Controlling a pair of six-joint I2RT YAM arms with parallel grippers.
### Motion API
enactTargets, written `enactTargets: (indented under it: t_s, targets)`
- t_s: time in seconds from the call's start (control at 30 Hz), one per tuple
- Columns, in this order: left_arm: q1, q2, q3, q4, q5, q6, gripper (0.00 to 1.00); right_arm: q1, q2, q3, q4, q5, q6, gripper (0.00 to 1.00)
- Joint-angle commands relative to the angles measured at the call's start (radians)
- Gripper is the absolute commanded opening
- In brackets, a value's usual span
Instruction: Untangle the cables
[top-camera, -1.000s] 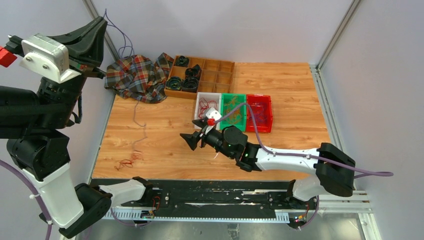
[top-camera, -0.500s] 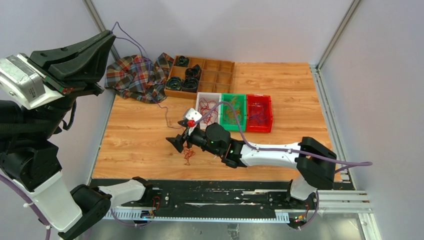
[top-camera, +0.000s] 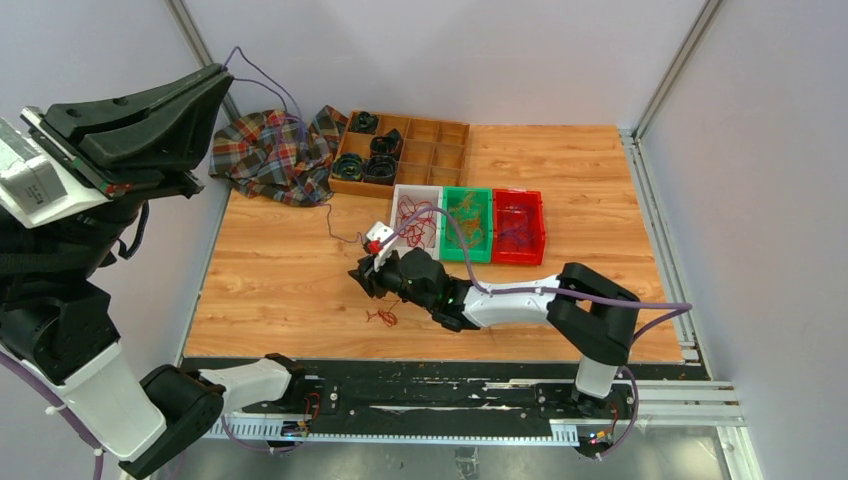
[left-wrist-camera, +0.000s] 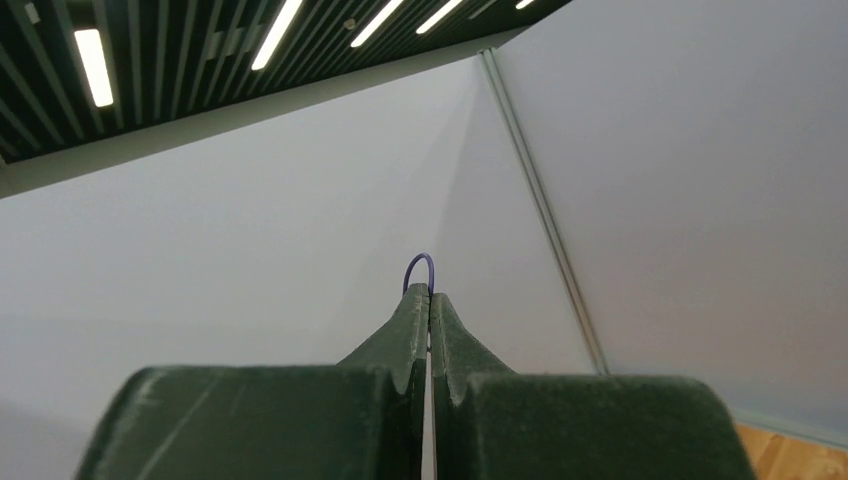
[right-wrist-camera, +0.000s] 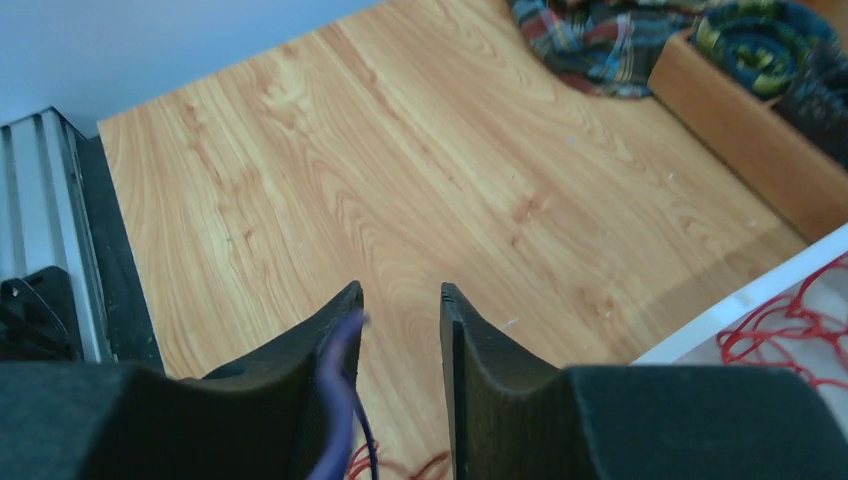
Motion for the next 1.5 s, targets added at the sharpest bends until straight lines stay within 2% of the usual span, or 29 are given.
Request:
enactTargets:
  t_s: [0.0, 0.17, 0.33, 0.37, 0.43, 0.5, 0.6, 0.83, 1.03, 1.13, 1.23, 1.37, 1.47]
  targets:
    - [0.005, 0.005, 0.035, 0.071, -0.031, -0.016, 0.00, -0.009, 0.052, -0.034, 0.074, 0.029, 0.038, 0.34]
    - [0.005, 0.003, 0.061, 0.123, -0.068, 0.010, 0.00, -0.009, 0.107, -0.058, 0.090, 0.041, 0.047, 0.38]
    - [0.004, 0.004, 0.080, 0.224, -0.151, 0.054, 0.00, -0.010, 0.120, -0.129, 0.129, 0.089, 0.069, 0.36]
    - [0.005, 0.005, 0.081, 0.235, -0.161, 0.062, 0.00, -0.010, 0.108, -0.146, 0.138, 0.095, 0.070, 0.37]
    - [0.005, 0.007, 0.082, 0.223, -0.157, 0.069, 0.00, -0.012, 0.077, -0.161, 0.136, 0.108, 0.067, 0.48]
    - [0.005, 0.004, 0.065, 0.185, -0.133, 0.062, 0.00, -0.012, 0.026, -0.163, 0.106, 0.124, 0.056, 0.56]
    - [0.005, -0.030, -0.039, 0.142, -0.078, 0.050, 0.00, -0.012, -0.079, -0.185, 0.078, 0.139, 0.044, 0.65]
    - [0.005, -0.103, -0.279, 0.083, 0.075, 0.010, 0.00, -0.018, -0.401, -0.223, -0.044, 0.163, -0.012, 0.72]
    - [0.005, -0.096, -0.421, 0.103, 0.170, -0.089, 0.00, -0.045, -0.613, -0.257, -0.104, 0.170, -0.032, 0.71]
    - [0.004, -0.064, -0.466, 0.156, 0.191, -0.145, 0.00, -0.059, -0.672, -0.249, -0.175, 0.253, -0.050, 0.71]
    - [-0.016, 0.006, -0.442, 0.171, 0.188, -0.160, 0.00, -0.084, -0.707, -0.233, -0.280, 0.387, -0.048, 0.70]
    - [-0.091, 0.114, -0.361, 0.146, 0.146, -0.109, 0.00, -0.100, -0.781, -0.281, -0.301, 0.513, -0.043, 0.67]
    - [-0.133, 0.181, -0.311, 0.158, 0.124, -0.076, 0.00, -0.103, -0.823, -0.307, -0.341, 0.664, -0.030, 0.65]
